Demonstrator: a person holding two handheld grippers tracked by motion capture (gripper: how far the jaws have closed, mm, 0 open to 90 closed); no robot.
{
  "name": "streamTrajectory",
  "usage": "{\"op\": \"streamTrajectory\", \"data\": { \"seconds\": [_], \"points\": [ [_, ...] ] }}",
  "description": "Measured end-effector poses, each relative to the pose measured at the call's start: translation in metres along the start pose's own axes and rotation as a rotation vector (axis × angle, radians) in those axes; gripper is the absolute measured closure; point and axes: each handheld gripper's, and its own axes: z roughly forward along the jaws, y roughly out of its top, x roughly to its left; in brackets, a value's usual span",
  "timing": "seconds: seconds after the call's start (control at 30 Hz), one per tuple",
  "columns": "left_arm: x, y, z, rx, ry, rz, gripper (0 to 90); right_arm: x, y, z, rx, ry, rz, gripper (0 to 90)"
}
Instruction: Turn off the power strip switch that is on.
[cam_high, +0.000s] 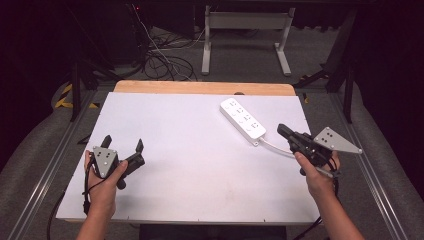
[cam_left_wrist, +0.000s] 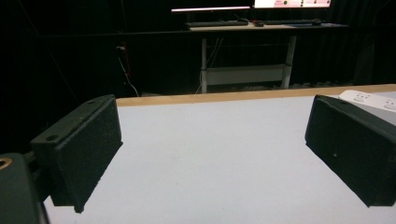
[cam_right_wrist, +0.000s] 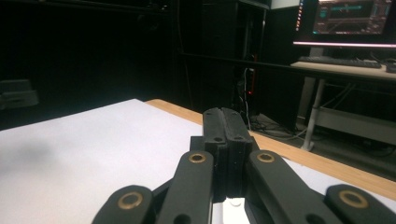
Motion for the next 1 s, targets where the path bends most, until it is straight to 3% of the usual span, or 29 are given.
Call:
{"op": "streamTrajectory", "data": {
  "seconds": [0.07, 0.23, 0.5, 0.57, 0.67, 0.8, 0.87, 0.93, 1.0],
  "points": [
    [-0.001, 0.000, 0.001, 0.000, -0.001, 0.003, 4.4, 0.003, -0.004, 0.000, -0.002, 0.002, -0.028, 90.0],
    [-0.001, 0.000, 0.002, 0.001, -0.008, 0.001, 4.4, 0.004, -0.008, 0.006, -0.002, -0.017, -0.036, 90.0],
    [0.001, 0.000, 0.001, 0.002, 0.000, 0.000, 4.5, -0.005, -0.015, 0.007, -0.015, -0.060, 0.005, 84.8],
    [0.001, 0.000, 0.000, 0.001, 0.002, 0.001, 4.4, -0.006, -0.016, 0.008, -0.011, -0.087, 0.000, 74.2],
    [0.001, -0.001, 0.000, 0.000, 0.003, -0.006, 4.4, -0.006, -0.019, 0.011, -0.021, -0.130, 0.018, 47.9],
    [0.001, -0.001, 0.000, 0.001, 0.003, -0.006, 4.4, -0.009, -0.022, 0.016, -0.021, -0.187, 0.009, 27.7],
    [0.001, -0.001, 0.000, 0.000, 0.002, -0.005, 4.4, -0.011, -0.025, 0.019, -0.011, -0.190, 0.009, 14.9],
    [0.001, 0.000, 0.001, 0.001, 0.002, -0.003, 4.4, -0.012, -0.027, 0.021, 0.009, -0.184, 0.024, 8.9],
    [0.001, 0.000, 0.001, -0.001, 0.001, -0.003, 4.4, -0.012, -0.029, 0.023, 0.016, -0.193, 0.032, 8.8]
  ]
}}
